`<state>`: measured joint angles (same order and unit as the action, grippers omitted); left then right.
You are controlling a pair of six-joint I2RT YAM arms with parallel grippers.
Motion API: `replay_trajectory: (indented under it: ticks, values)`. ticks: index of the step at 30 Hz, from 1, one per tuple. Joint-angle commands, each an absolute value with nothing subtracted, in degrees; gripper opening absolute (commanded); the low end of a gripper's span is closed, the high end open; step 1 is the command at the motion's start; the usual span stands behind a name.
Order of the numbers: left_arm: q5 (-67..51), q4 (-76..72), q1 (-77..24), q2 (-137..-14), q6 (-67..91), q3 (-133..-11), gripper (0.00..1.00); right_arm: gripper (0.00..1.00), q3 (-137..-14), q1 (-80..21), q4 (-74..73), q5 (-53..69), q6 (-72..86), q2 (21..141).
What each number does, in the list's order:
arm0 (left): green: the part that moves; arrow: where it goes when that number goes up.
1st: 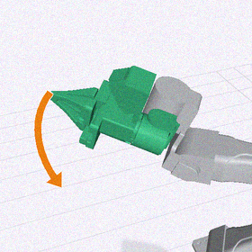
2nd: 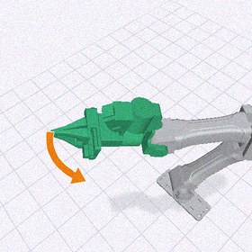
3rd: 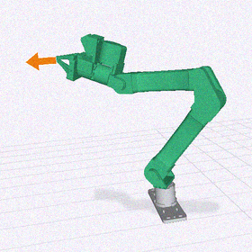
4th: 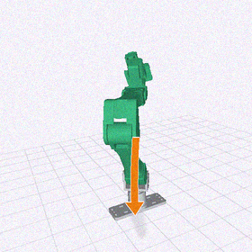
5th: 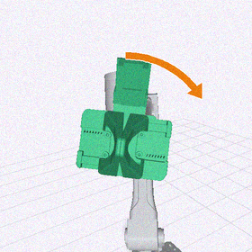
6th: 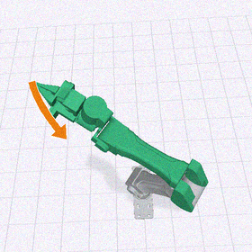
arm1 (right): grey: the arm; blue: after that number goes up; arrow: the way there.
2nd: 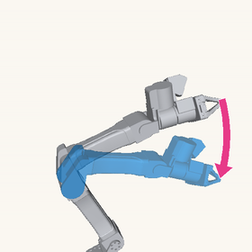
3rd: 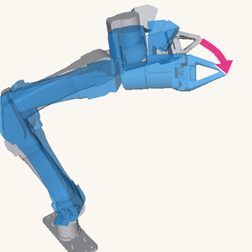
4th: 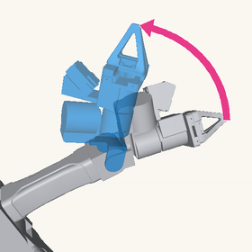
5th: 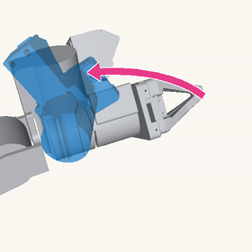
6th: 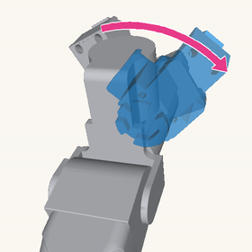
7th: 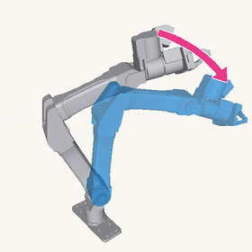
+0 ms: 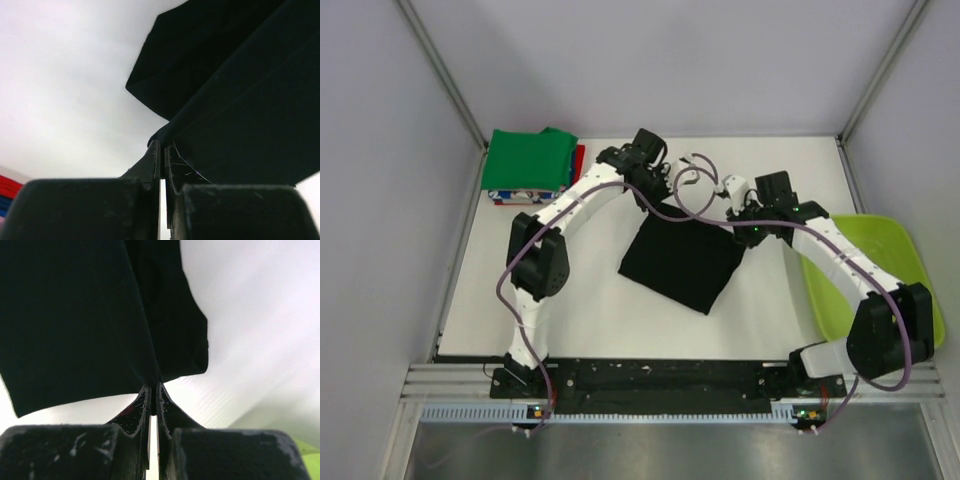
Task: Fold and stack the t-shirts
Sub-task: Fold the long partially folded tshirt into a neat square
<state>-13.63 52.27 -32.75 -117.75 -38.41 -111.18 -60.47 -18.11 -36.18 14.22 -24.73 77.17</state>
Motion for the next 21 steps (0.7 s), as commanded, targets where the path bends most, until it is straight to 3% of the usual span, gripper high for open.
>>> replay_trajectory:
  ticks: [1,10,11,15,18,21]
  values:
    - [-7.0,42.4,-31.6,-120.8,-36.9,-115.0,0.0,0.0,-60.6,-13.8,-30.6,10.2,-20.5,81.3]
    - [-6.6,37.3,-33.7,-131.2,-36.3,-121.3,0.0,0.0,-61.9,-12.0,-22.9,0.3,-17.4,93.0]
    - [-5.5,35.8,-34.2,-132.1,-36.3,-121.2,0.05,0.0,-62.3,-12.0,-21.8,-2.2,-16.3,94.0]
    - [2.3,28.8,-35.3,-135.9,-33.1,-123.6,0.46,0.04,-65.6,-10.7,-18.5,-10.4,-9.5,99.5]
    - [8.3,28.6,-34.9,-140.7,-30.2,-131.5,0.59,0.11,-70.7,-10.6,-19.0,-14.0,-6.2,105.2]
    - [10.4,29.7,-34.7,-141.7,-29.0,-134.4,0.61,0.19,-76.0,-10.6,-22.9,-15.5,-2.6,107.3]
